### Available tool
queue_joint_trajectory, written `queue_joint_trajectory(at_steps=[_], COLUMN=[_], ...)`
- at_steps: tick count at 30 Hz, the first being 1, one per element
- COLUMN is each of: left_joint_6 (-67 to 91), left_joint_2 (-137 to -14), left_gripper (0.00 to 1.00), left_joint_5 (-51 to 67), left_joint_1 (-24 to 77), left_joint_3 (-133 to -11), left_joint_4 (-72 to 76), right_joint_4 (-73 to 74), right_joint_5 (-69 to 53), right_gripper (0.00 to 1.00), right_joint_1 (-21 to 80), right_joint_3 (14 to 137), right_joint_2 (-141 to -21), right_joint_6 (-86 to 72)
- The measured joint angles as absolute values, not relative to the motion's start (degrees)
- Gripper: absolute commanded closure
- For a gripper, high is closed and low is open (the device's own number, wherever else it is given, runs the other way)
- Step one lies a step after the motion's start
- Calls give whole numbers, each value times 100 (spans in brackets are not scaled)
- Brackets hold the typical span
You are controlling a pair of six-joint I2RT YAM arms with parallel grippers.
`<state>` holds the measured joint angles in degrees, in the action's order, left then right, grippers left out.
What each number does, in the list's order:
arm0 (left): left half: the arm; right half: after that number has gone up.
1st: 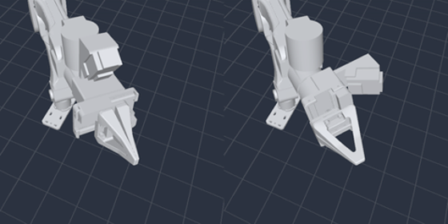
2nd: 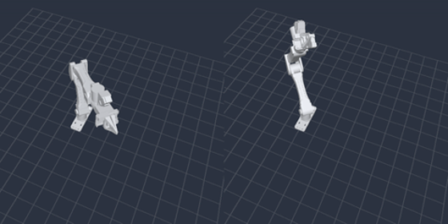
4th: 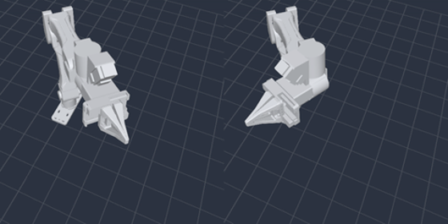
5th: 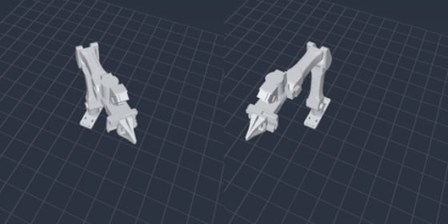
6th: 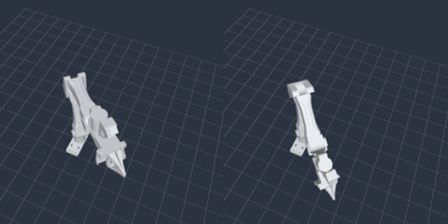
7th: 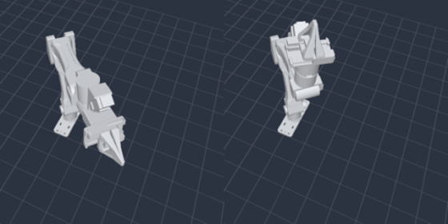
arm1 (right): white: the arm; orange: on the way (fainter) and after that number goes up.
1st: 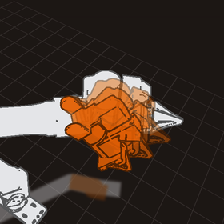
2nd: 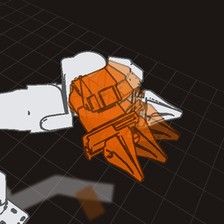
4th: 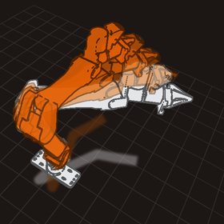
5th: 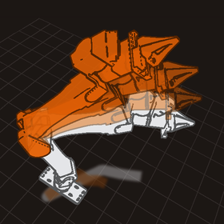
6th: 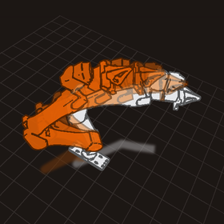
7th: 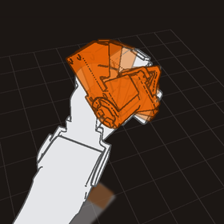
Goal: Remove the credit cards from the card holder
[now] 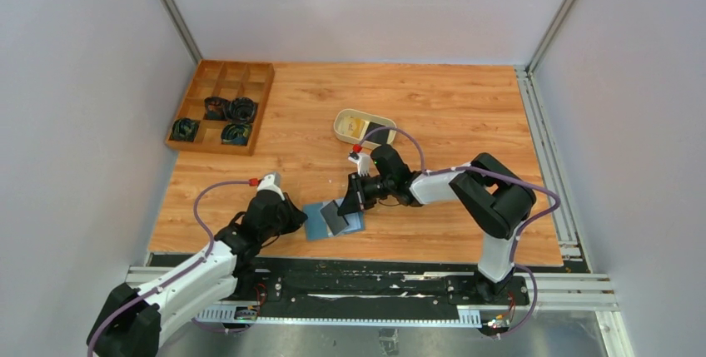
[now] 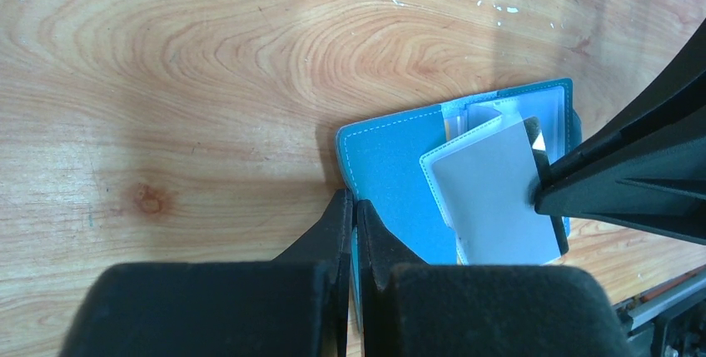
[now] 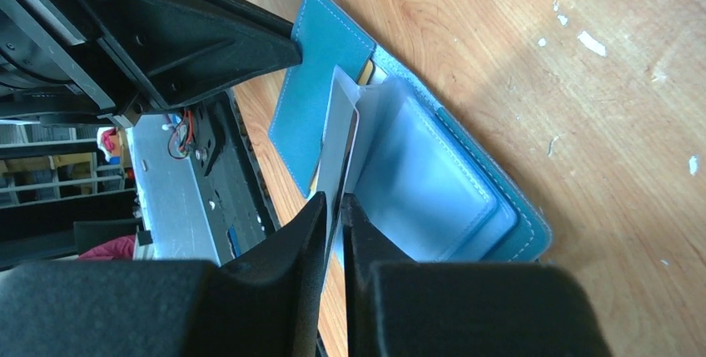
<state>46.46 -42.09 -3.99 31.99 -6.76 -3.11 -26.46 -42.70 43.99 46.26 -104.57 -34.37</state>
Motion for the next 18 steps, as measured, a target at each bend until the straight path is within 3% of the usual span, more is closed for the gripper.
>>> queue_joint_trajectory(at_steps=[18], left_joint_6=[4644], left_joint_2=[-4239], left_gripper=[100], left_joint_5=[-401], left_joint_1=[3199], left_joint_3=[-709], left_joint_4=[-314], right_joint_4=[-3201], right_joint_5=[-4366], right_gripper=[86], right_joint_1=[4215], right_joint_3=[4324], right_joint_2=[-10497], right_joint_6=[-3726])
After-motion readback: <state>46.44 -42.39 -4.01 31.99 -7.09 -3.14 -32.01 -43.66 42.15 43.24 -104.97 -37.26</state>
